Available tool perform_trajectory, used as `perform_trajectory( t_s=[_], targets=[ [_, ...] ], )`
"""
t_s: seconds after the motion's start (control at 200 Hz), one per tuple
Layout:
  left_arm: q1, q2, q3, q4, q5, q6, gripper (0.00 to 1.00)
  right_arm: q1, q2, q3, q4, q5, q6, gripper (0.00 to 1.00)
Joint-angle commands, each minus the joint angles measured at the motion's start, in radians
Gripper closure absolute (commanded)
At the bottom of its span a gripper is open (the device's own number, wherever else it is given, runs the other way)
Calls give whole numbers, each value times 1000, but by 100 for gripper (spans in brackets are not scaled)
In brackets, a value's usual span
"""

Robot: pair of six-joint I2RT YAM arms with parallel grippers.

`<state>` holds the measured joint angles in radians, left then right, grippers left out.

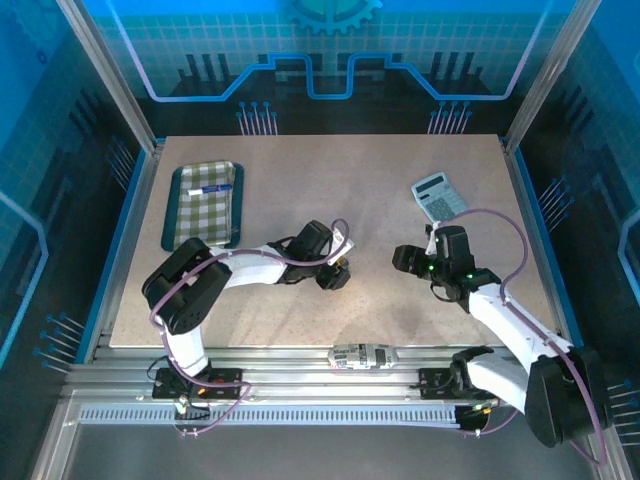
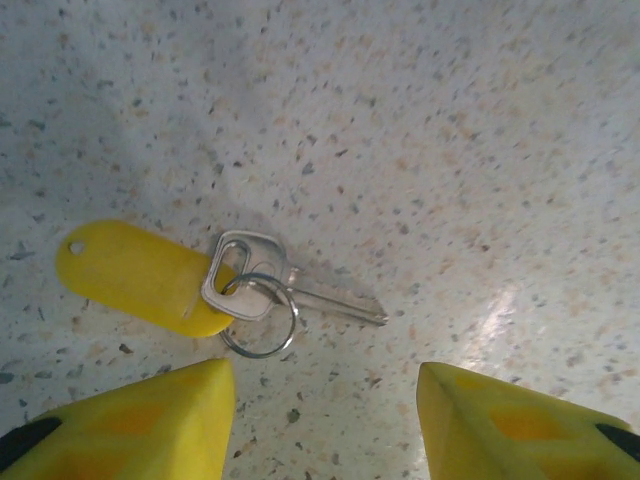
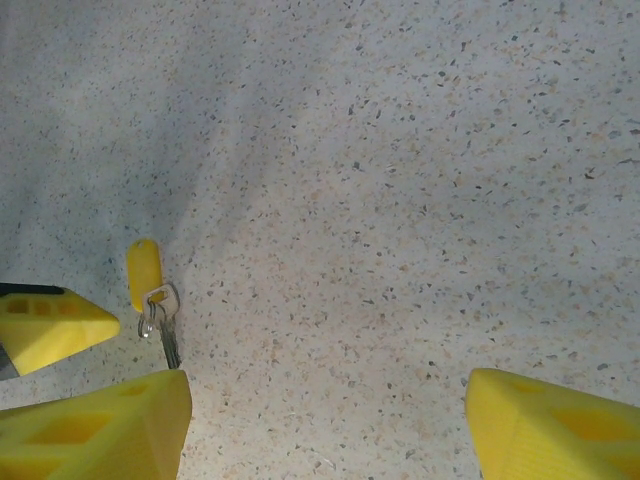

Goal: Remove the keys from the keyring

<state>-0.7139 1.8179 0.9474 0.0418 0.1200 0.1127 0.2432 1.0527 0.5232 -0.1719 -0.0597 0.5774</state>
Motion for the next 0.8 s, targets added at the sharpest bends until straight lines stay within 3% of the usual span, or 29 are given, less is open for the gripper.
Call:
perform_trajectory(
  t_s=[0.0,0.36,0.63,0.736,0.796],
  targets=[
    [-11,16,30,8,-81,40,48,11,-8,-7,-1,12,9,26],
    [-23,38,13,89,-111,43,53,12,-4,6,-17,27,7,26],
    [-21,34,17,81,-40,48,89,11,0,15,-17,32,6,26],
    [-18,15,11,77,-15,45,99,10,-2,15,-17,36,9,26],
    [-6,0,10,72,9,36,100,10,0,14,-15,34,12,26]
  ],
)
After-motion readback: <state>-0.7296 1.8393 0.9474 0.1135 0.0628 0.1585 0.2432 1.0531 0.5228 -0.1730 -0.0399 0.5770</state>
